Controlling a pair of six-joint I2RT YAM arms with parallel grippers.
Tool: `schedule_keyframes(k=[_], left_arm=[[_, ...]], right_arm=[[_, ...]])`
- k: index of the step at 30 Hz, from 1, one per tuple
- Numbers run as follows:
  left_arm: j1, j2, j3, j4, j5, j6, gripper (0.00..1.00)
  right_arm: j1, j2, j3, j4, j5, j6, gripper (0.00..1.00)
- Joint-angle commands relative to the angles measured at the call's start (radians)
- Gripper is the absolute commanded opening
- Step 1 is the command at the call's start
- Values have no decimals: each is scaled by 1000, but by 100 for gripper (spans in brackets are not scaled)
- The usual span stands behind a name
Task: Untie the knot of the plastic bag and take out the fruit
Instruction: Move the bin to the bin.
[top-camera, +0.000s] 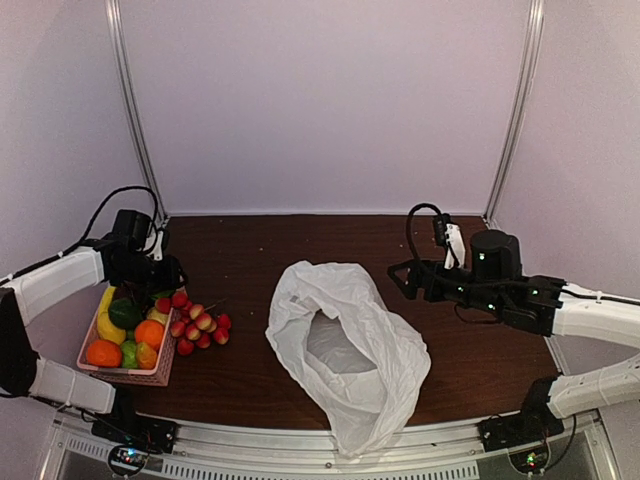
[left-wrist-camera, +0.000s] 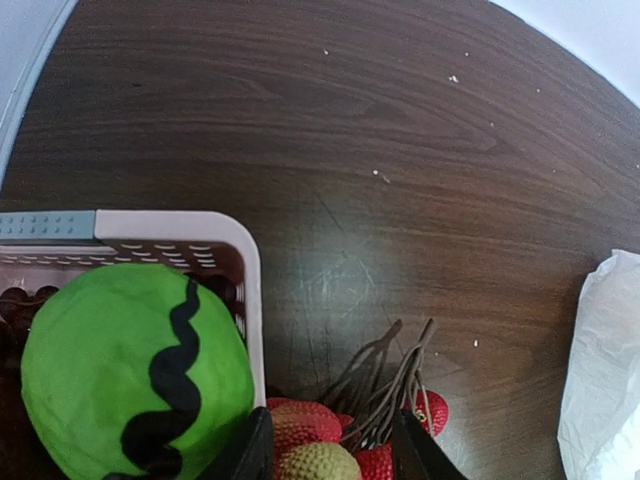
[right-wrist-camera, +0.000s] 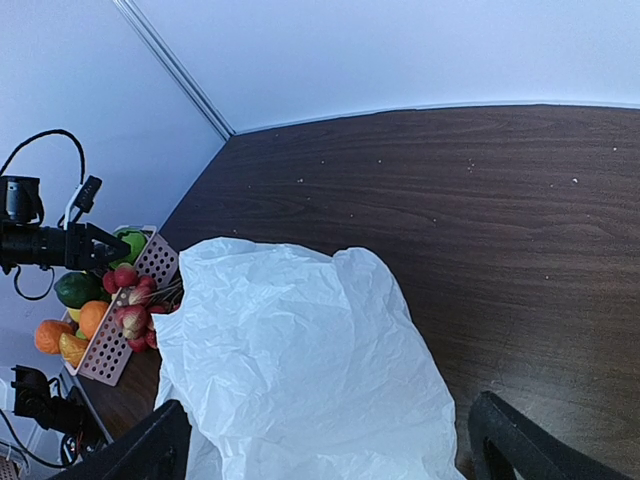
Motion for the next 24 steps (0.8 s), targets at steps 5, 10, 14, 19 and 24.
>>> schedule_keyframes(k=[5,10,14,19,24], left_arm=[[-42,57,-6,44,-118,39,41],[-60,75,-17,45,-198,40,40],[-97,82,-17,33,-226,32,38],[-130,35,-51,18,-273,-25,35],[-132,-18,-95,-2,-329,-69,34]], right_arm=[[-6,16,14,24,-10,-5,97],[-6,15,10,24,-7,-7,97],[-6,16,11,19,-8,-9,97],[-6,1,-2,24,-4,-7,97],[-6,-16,-16,24,-8,-3,97]])
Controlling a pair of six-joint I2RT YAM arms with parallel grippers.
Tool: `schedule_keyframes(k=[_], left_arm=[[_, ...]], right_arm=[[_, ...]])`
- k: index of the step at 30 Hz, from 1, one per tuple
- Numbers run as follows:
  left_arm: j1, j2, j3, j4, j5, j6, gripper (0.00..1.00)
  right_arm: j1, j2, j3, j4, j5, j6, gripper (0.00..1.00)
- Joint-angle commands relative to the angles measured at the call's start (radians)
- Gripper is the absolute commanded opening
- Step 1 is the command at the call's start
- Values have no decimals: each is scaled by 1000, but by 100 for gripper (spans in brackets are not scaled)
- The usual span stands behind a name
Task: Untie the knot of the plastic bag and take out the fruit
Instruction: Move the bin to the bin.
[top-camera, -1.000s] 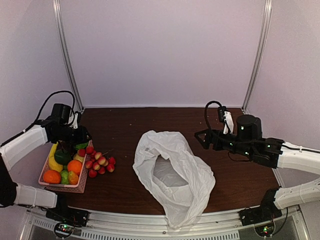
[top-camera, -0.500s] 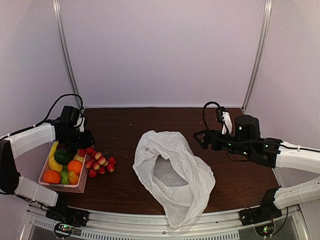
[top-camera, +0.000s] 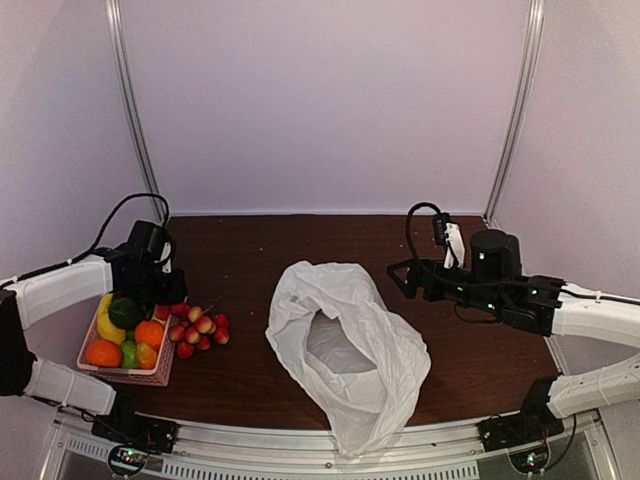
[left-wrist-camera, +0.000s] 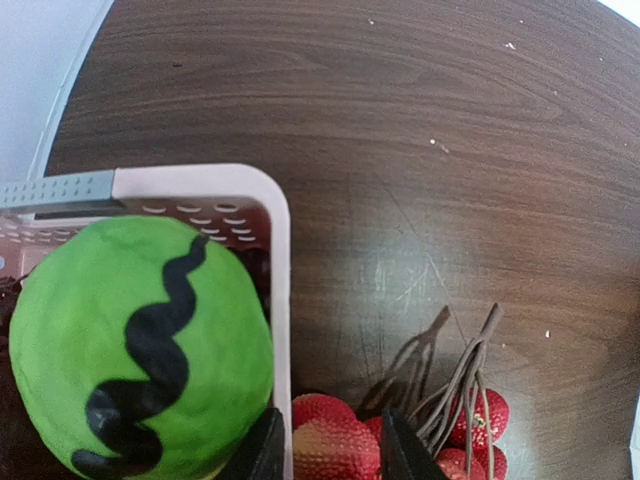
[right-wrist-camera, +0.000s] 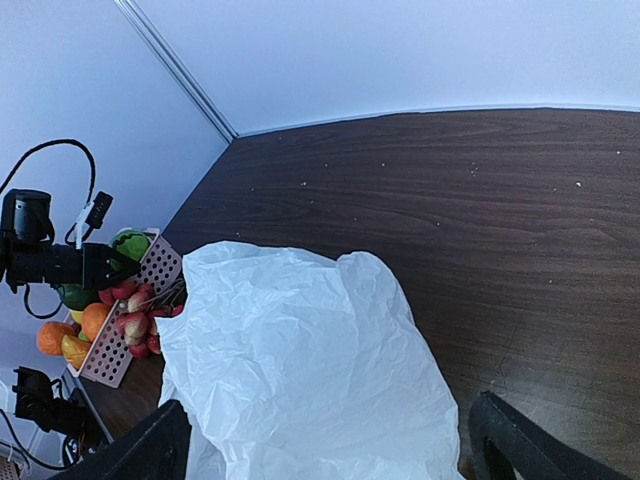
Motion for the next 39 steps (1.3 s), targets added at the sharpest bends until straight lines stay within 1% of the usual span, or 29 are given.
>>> schedule_keyframes(k=[1,4,8,10,17,23,29,30,33,39], left_arm=[[-3,-49,-44,-24,-83,-54,34],[-3,-61,-61,-29,-93,-72,35],[-2,-57,-77,-13,-70,-83,35],[-2,-46,-81,-7,-68,-84,33],[-4,-43,-99,37,-34,-66,10],[-14,-38,-119,120,45,-14,0],[-27,-6,-86,200,105,81,0],[-30,5,-76,214,141,103,0],[-45,40,-35,257,192,148,0],[-105,165,67,308,235,228,0]], right_arm=[[-6,-28,-18,5,-5,-2,97],[-6,-44,-27,0,-4,-1,97],[-6,-60,-38,0,-1,4,97],[-6,-65,-40,-2,0,6,97],[-6,-83,-47,-6,9,12,97],[-6,-72,-41,-7,10,13,97],[-6,-69,-34,-7,10,13,97],[-6,-68,-34,-7,10,13,97],[-6,-65,-32,-6,10,15,97],[-6,-69,-29,-32,41,20,97]])
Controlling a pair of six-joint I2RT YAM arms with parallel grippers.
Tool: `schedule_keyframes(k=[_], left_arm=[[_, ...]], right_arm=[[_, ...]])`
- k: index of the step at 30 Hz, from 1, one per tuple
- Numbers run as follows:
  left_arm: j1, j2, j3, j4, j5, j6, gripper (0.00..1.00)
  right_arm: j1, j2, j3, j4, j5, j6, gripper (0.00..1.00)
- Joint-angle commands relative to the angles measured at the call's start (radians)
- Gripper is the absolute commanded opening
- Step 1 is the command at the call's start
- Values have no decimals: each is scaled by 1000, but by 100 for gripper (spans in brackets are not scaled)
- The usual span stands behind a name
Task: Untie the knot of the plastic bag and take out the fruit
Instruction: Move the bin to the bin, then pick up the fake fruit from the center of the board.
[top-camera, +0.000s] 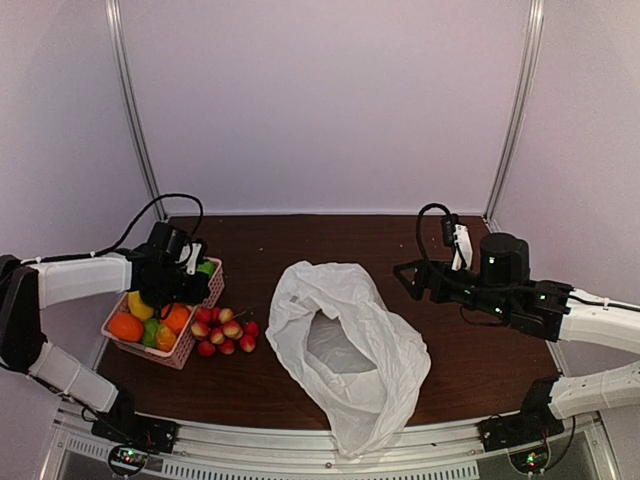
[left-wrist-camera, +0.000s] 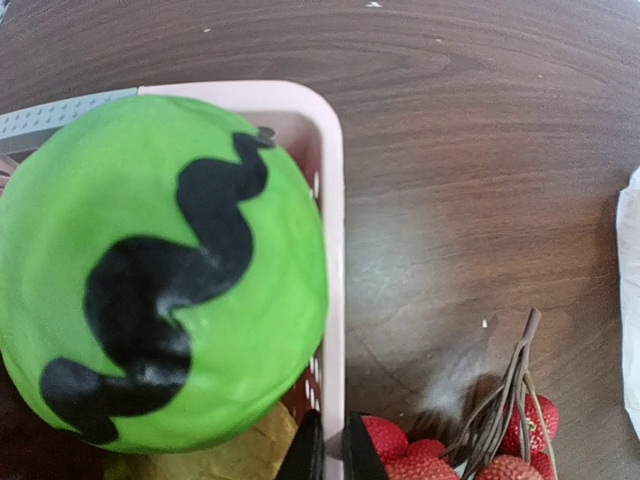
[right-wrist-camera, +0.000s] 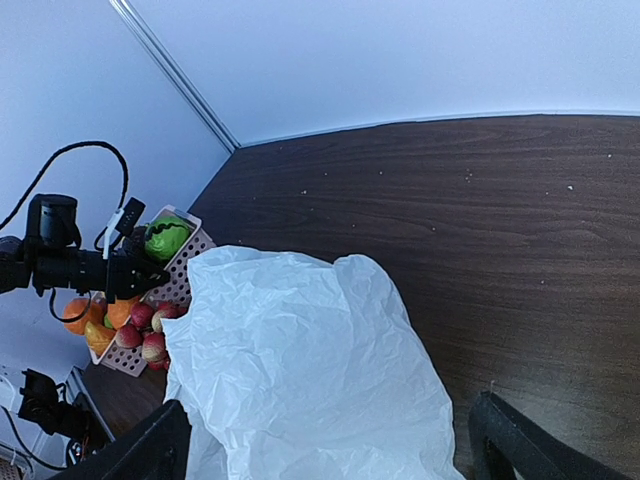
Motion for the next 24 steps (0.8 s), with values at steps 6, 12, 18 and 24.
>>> schedule_keyframes(k=[6,12,18,24], left_arm=[[-55,171,172,184,131,142,0],[-55,179,208,148,131,155,11],[-66,62,164,80,116,134,41],[-89,-69,130,-25,136,99,53]], right_arm=[[-6,-8,20,-58,53,12,97],[-6,-19,27,-73,62,12,97],[-6,-20,28,-69,64,12,97],[-6,-1,24,-45,47,14,97]])
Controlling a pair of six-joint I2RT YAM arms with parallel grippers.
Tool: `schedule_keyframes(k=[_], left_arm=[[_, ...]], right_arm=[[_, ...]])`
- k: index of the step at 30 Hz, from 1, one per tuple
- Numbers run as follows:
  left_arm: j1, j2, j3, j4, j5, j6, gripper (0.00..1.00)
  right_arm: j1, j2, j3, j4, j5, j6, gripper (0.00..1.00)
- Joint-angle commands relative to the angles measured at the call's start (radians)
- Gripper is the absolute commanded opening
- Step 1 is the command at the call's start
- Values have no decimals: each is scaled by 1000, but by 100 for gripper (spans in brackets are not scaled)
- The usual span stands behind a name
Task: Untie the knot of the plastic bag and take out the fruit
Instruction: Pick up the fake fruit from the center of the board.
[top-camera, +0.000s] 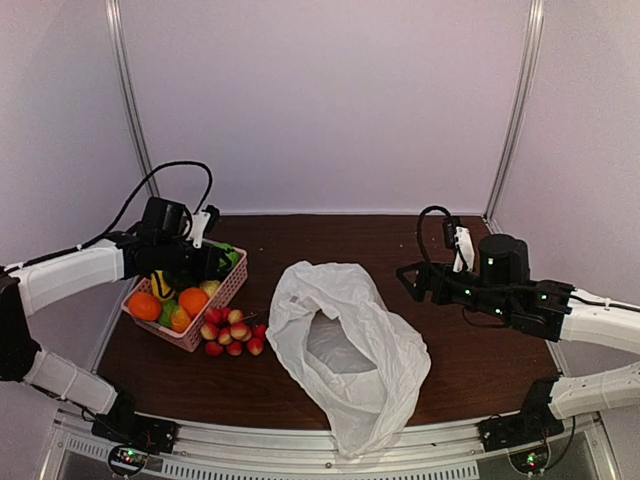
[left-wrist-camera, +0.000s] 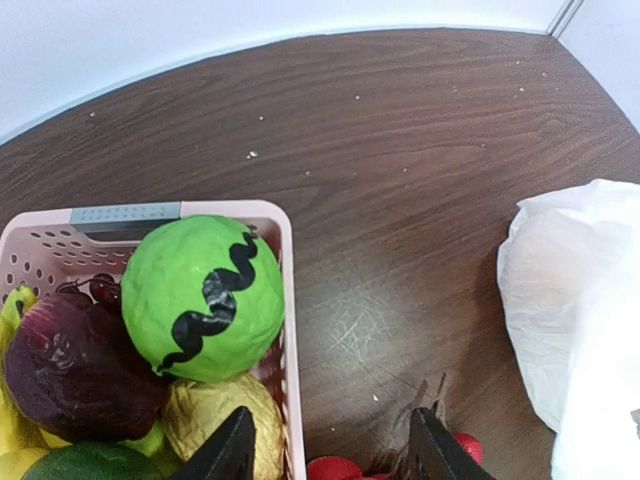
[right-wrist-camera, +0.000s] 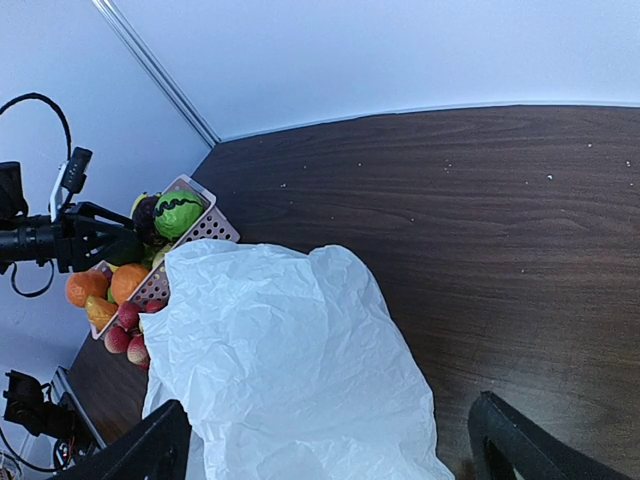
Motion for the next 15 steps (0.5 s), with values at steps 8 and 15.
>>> schedule_keyframes(k=[8,15], left_arm=[[-189,-100,-4,-128,46,-51,48],[-257,67,56,-190,-12,8,45]], right_arm=[[-6,10,13,25,0,17,97],[-6,-20,5,1,15,14,97]])
